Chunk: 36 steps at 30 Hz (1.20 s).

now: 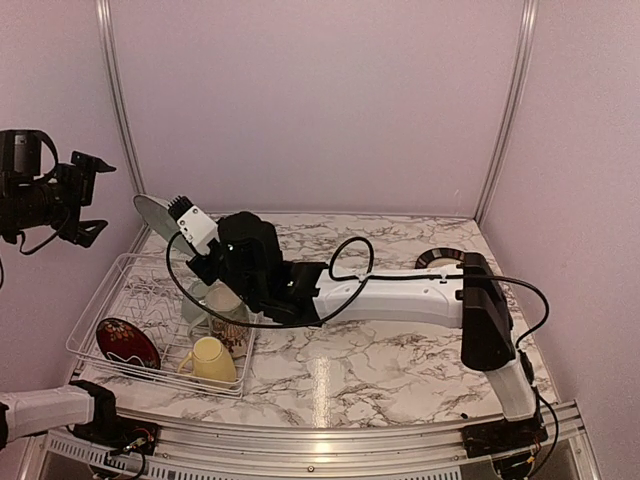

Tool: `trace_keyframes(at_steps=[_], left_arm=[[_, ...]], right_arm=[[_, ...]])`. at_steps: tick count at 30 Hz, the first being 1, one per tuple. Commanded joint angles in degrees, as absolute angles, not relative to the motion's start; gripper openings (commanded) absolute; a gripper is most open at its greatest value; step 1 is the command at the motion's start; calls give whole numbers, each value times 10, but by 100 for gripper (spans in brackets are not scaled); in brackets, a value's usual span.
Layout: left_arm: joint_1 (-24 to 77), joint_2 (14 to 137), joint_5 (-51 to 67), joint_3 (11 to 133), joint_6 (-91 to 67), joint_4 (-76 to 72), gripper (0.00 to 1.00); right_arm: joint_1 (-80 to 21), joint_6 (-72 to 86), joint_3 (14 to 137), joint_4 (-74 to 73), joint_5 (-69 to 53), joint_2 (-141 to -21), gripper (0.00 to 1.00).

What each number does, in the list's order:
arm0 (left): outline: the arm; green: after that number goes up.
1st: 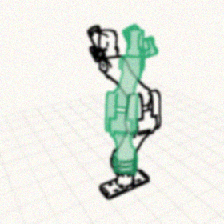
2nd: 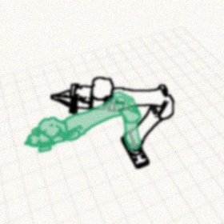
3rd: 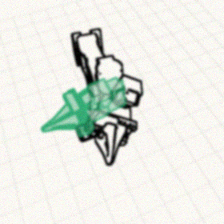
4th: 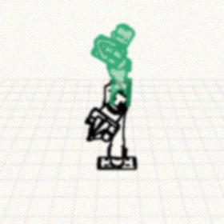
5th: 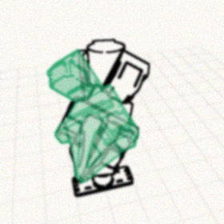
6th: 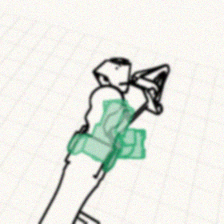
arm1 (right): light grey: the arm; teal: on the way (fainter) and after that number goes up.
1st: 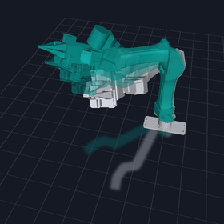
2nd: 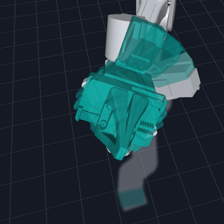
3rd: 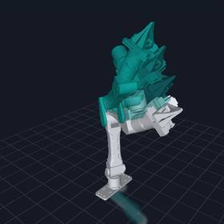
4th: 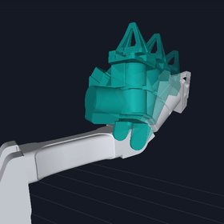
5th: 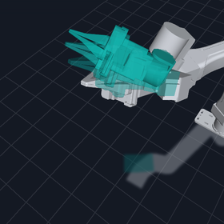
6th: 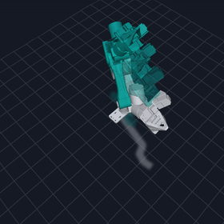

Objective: Unload the mixed dishes from the dish rack
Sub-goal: Place the plate with another plate.

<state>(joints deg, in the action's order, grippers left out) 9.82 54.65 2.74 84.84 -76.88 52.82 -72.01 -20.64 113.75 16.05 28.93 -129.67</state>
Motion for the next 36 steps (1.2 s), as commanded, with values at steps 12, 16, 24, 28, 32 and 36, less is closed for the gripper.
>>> trace_keyframes(at_steps=[12,16,24,28,32,36], left_arm=[[99,464,82,716,-533,341,99],[99,482,107,709,-513,336,99],[99,506,142,678,-505,308,99],[99,507,149,658,-509,291,99],[99,507,160,644,-511,271,99],[100,506,174,637,-507,258,99]], right_arm=[[-427,240,899,87,59,-980,0],[-335,268,782,91,30,-909,0],[-152,324,637,77,-107,-813,0],[-57,344,585,69,-180,-788,0],[2,351,556,49,-226,-777,0],[51,382,517,61,-278,-773,0]])
